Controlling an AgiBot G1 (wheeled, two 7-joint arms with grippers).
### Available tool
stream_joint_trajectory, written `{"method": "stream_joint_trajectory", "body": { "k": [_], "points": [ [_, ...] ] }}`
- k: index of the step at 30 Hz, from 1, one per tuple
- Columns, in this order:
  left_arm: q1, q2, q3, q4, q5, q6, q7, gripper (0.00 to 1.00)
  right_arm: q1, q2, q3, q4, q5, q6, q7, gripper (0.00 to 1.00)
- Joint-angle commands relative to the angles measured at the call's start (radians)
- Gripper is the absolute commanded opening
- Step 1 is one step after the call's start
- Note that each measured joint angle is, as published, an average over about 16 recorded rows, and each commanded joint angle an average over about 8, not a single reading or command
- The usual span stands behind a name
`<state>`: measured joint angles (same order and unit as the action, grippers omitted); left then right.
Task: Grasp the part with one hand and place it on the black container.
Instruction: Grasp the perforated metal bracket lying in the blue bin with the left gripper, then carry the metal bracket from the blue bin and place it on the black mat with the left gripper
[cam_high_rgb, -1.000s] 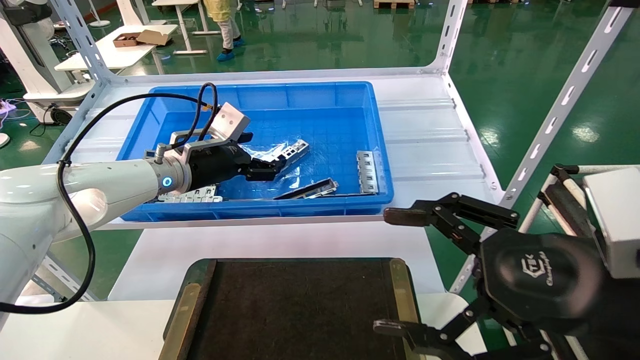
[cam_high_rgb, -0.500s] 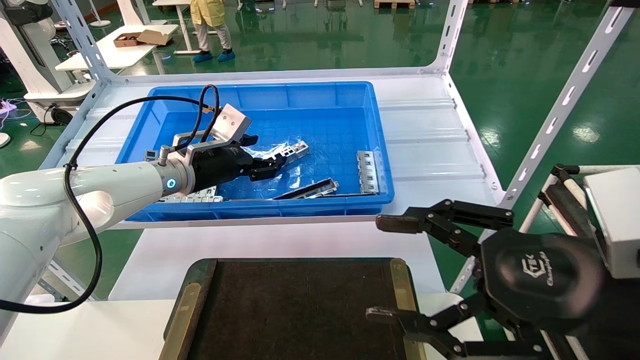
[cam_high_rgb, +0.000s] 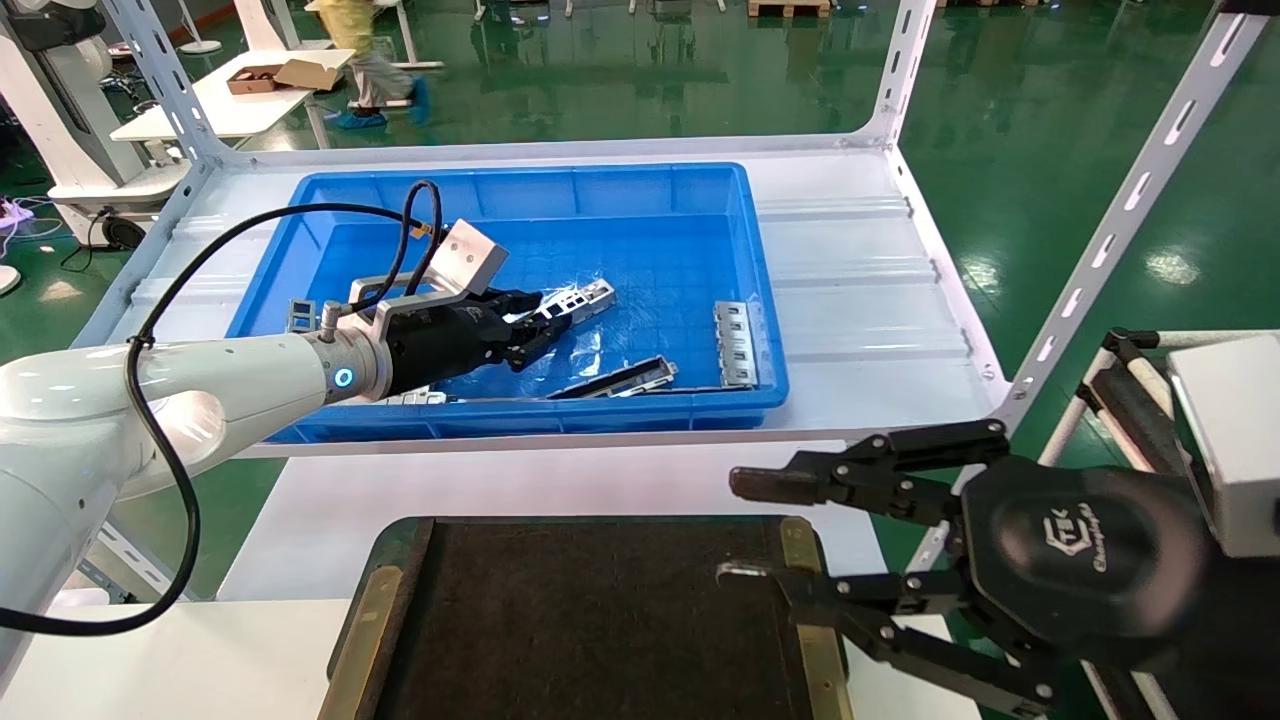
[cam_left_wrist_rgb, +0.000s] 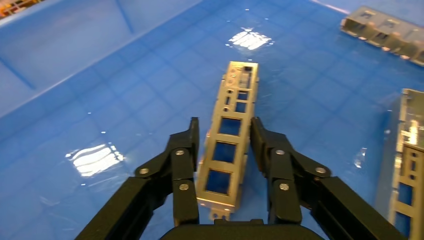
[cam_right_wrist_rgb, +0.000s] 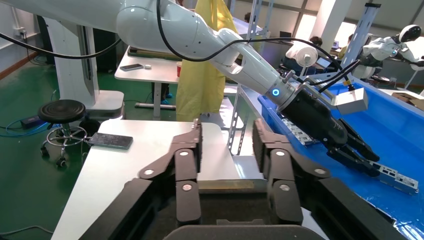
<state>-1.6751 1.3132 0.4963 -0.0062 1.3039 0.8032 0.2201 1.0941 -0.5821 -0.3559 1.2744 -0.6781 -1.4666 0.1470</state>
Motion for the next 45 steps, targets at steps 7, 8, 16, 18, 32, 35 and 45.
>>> {"method": "stream_joint_trajectory", "body": {
  "k": [7,8,16,18,32,35,45],
  "points": [
    [-0.001,-0.01,0.003,0.003,0.004,0.061,-0.011,0.0,0.0,0.0,0.0,0.0,0.0,0.0,0.0,0.0],
    [-0.002,-0.011,0.004,0.003,0.005,0.07,-0.013,0.0,0.0,0.0,0.0,0.0,0.0,0.0,0.0,0.0],
    [-0.005,-0.018,0.004,0.004,0.005,0.111,-0.021,0.0,0.0,0.0,0.0,0.0,0.0,0.0,0.0,0.0],
    [-0.005,-0.019,0.003,0.004,0.004,0.113,-0.021,0.0,0.0,0.0,0.0,0.0,0.0,0.0,0.0,0.0],
    [-0.007,-0.021,-0.008,-0.001,-0.012,0.118,-0.019,0.0,0.0,0.0,-0.001,0.0,0.0,0.0,0.0,0.0],
    [-0.013,-0.025,-0.016,-0.002,-0.023,0.124,-0.023,0.0,0.0,0.0,-0.001,0.0,0.0,0.0,0.0,0.0],
    [-0.052,-0.07,-0.068,-0.019,-0.099,0.253,-0.069,0.0,0.0,0.0,-0.001,0.0,0.0,0.0,0.0,0.0]
  ]
}}
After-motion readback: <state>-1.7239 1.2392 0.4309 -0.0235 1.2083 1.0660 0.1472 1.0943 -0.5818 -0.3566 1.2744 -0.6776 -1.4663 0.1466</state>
